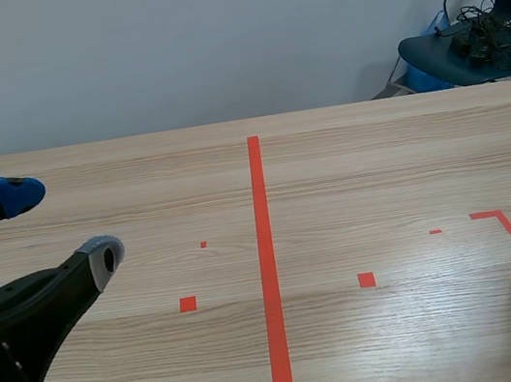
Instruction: Do the leaf sorting experiment
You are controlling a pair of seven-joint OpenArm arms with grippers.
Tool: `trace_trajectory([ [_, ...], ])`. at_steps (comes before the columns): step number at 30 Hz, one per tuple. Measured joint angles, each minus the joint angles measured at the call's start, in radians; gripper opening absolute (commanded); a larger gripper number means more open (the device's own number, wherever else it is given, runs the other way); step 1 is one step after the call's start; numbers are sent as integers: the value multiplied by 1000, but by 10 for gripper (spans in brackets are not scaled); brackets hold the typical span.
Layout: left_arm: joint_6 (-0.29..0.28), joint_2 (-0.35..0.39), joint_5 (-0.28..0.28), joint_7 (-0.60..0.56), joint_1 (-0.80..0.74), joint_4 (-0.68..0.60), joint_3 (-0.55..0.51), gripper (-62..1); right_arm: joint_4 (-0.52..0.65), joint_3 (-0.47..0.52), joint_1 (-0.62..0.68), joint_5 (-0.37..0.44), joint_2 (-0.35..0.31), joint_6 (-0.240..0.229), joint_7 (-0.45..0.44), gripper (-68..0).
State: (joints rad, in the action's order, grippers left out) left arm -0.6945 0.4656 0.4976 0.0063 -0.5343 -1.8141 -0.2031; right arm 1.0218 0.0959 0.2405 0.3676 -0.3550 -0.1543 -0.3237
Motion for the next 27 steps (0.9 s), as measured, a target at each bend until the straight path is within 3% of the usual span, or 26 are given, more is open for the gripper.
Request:
trace_trajectory([
  [3,0,0,0,0,0,0,0,14,4,1,19,0,-2,8,-35,-317],
  [6,0,0,0,0,0,0,0,14,12,28,29,0,-3,-16,-43,-175],
  [11,0,0,0,0,0,0,0,14,162,135,104,2,-38,-153,-78,-154],
  [16,0,0,0,0,0,0,0,14,406,243,221,123,-90,-307,-79,-5],
  [21,5,0,0,0,0,1,0,14,578,313,319,247,-100,-400,-75,4],
  [24,5,0,0,2,0,1,0,14,629,343,369,282,-100,-446,-71,4],
  [27,5,0,-7,5,0,2,0,14,652,374,409,291,-100,-525,-71,4],
])
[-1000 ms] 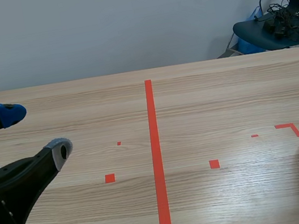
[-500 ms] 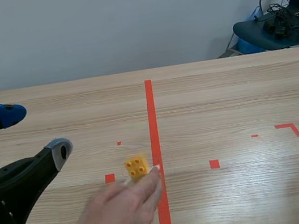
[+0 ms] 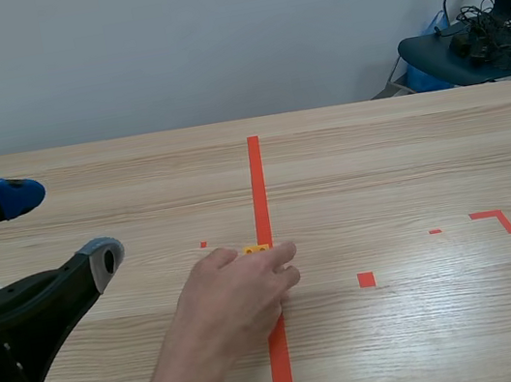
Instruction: Do the leaf sorting experiment
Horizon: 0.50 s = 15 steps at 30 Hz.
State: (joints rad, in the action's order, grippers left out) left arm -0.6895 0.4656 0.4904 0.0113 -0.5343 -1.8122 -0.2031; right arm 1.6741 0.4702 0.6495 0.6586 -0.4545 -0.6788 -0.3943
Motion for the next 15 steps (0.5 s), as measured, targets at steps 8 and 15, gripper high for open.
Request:
trace_trajectory([
  [8,0,0,-10,-1,8,77,2,14,10,33,60,-3,-7,-59,39,4],
  [15,0,0,-115,-74,122,279,156,14,10,33,60,-15,-25,-59,107,4],
])
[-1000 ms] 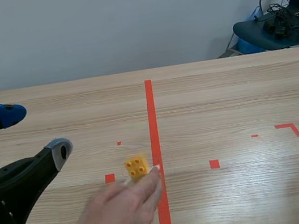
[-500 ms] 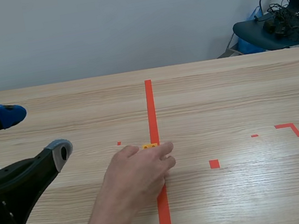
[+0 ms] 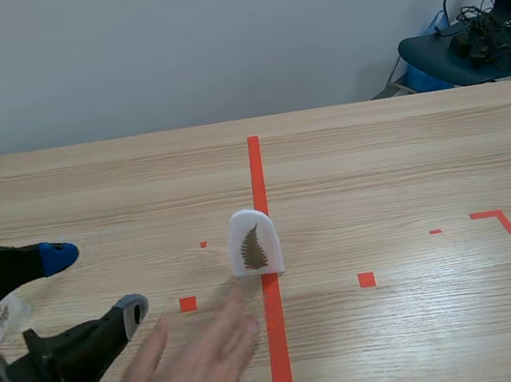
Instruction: Do the leaf sorting experiment
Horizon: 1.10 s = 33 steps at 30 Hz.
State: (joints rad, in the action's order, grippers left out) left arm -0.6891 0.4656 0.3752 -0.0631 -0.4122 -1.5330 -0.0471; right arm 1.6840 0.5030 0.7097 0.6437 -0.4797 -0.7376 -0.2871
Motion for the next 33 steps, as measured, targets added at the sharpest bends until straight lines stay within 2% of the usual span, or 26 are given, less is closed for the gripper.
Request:
trace_trajectory([
  [2,0,0,-53,-40,49,60,63,14,0,0,0,0,0,0,0,4],
  [5,18,-6,-161,-108,132,144,150,14,0,0,0,0,0,0,0,4],
  [8,134,-44,-240,-163,222,243,227,14,0,0,0,0,0,0,0,4],
  [13,175,-119,-410,-269,389,460,348,14,0,0,0,0,0,0,0,4],
  [15,217,-151,-459,-305,443,542,402,14,0,0,0,0,0,0,0,4],
  [20,318,-227,-468,-339,539,678,509,14,0,0,0,0,1,0,0,4],
  [29,326,-327,-462,-339,600,710,526,14,0,0,0,0,1,0,0,4],
  [30,327,-328,-461,-339,596,710,527,-23,0,0,0,0,1,0,0,4],
  [33,338,-326,-462,-338,591,710,531,-258,0,0,0,0,1,0,0,4],
])
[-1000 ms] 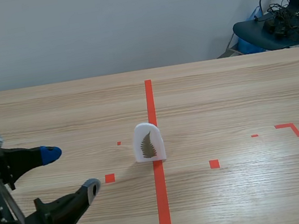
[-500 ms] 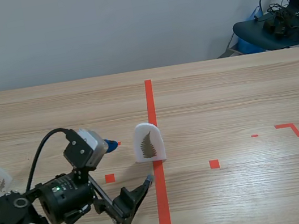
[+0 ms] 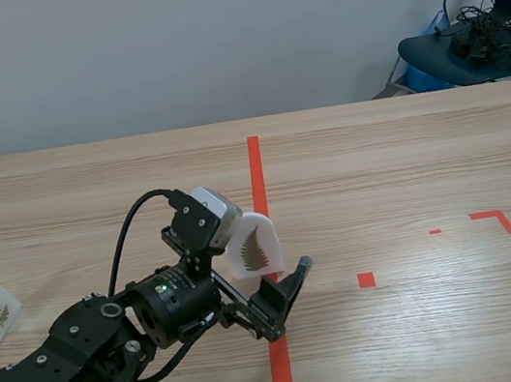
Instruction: Do the leaf sorting experiment
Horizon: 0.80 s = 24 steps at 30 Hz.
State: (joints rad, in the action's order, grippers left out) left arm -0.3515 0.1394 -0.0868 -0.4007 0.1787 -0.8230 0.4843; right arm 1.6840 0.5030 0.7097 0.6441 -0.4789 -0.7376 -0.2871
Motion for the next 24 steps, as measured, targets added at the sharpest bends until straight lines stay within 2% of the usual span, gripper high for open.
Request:
trace_trajectory([
  [1,11,2,1,-1,-1,0,0,-301,0,0,0,0,0,0,0,4],
  [5,63,2,1,-1,-1,-3,0,-407,0,0,0,4,0,0,0,4],
  [8,68,2,1,8,-1,-3,0,-522,0,0,0,4,0,0,0,4],
  [10,71,2,1,11,-1,-3,0,-577,0,0,0,4,0,0,0,4],
  [15,70,3,1,14,-5,-9,0,-582,0,0,0,4,0,0,0,4],
  [17,67,20,4,40,-26,-58,-1,-582,0,0,0,4,0,0,0,4],
  [19,66,50,45,103,-78,-168,-14,-582,0,0,0,4,0,0,0,4],
  [22,66,109,162,151,-198,-396,-74,-582,0,0,0,4,1,0,-2,4],
  [24,66,143,193,167,-287,-548,-144,-582,0,0,0,4,2,0,-2,4],
])
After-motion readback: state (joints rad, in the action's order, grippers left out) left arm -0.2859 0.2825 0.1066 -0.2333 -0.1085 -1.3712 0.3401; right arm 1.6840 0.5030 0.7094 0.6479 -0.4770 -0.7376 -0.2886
